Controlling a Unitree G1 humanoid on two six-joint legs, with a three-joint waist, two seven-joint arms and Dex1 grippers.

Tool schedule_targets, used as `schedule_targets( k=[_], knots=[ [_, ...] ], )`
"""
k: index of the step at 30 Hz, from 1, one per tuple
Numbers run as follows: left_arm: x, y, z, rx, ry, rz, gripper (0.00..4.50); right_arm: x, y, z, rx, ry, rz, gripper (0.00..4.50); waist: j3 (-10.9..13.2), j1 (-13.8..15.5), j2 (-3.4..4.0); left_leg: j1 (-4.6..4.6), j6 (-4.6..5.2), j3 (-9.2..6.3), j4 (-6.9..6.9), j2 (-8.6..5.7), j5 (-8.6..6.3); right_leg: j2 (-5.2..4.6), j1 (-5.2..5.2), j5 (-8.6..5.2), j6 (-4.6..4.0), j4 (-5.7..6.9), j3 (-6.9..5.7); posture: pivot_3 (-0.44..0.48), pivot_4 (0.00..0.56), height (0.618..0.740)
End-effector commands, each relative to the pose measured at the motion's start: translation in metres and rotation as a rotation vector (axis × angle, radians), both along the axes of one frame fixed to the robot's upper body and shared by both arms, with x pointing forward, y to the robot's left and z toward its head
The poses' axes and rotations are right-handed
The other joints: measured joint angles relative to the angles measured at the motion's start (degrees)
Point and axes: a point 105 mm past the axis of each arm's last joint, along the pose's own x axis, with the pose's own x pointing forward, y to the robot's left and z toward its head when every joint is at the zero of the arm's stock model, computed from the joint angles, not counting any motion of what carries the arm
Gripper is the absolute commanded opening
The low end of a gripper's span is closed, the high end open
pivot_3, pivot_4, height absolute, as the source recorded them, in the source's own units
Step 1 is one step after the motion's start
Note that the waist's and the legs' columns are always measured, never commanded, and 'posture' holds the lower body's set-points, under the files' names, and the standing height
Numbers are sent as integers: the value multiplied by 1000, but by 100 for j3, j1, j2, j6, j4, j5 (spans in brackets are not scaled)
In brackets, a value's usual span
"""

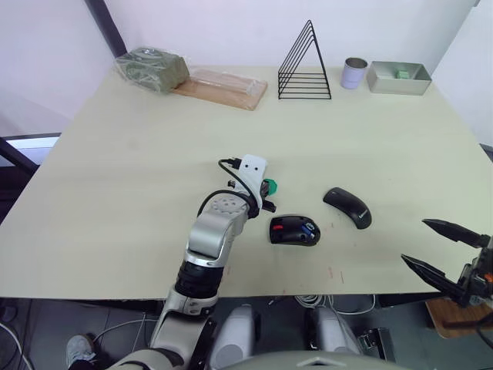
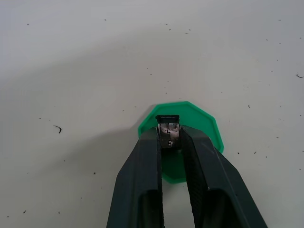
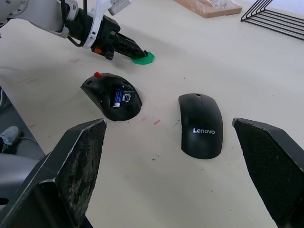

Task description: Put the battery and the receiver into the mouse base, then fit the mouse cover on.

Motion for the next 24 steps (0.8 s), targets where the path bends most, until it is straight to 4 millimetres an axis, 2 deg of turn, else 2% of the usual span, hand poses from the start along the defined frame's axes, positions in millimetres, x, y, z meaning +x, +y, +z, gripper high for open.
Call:
schedule_targets(
  k=[1, 15, 24],
  knots=[
    [2, -3, 14, -12, -57, -12, 700, -1, 1, 6, -6, -21, 7, 4500, 0, 0, 0, 0, 0, 0, 0, 0, 0, 0, 0, 0, 0, 0, 0, 0, 150, 740],
    [1, -5, 17, -35, -66, -28, 700, 1, 2, 8, -6, -29, 10, 4500, 0, 0, 0, 0, 0, 0, 0, 0, 0, 0, 0, 0, 0, 0, 0, 0, 150, 740],
    [-7, 1, 41, -84, -124, -165, 700, 9, 21, 22, 29, -69, 53, 4500, 0, -7, 2, 0, 0, -3, -1, 0, 0, 0, -1, 0, 0, 0, -1, 0, 150, 740]
  ],
)
